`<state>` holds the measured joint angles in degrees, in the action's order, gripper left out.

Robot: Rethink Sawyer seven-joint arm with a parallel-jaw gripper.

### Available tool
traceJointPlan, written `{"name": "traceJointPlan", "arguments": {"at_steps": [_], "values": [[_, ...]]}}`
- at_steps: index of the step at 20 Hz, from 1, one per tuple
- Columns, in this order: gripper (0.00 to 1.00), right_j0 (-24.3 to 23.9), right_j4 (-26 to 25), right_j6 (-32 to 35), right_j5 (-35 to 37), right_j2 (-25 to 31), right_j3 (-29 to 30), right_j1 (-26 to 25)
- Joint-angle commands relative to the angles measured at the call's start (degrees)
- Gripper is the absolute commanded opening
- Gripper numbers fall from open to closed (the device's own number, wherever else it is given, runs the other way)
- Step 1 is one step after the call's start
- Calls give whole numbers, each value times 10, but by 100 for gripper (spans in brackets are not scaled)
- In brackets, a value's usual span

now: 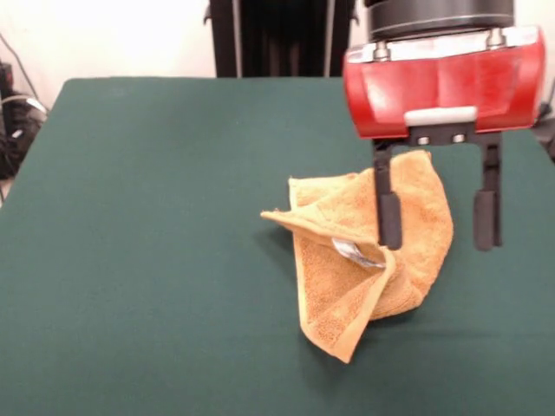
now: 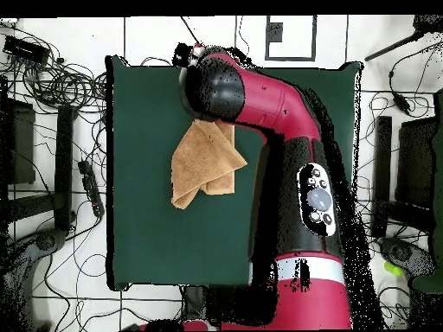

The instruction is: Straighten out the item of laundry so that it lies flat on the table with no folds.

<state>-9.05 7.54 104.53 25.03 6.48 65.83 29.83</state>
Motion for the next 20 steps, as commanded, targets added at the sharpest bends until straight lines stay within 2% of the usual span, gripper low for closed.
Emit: {"name": "traceJointPlan", "arguments": {"at_steps": [1,8,20], "values": [[100,33,-50,29,-2,26,101,-33],[100,38,-97,25,-30,13,103,-45],[100,2,-166,-18,-7,39,127,-28]]}}
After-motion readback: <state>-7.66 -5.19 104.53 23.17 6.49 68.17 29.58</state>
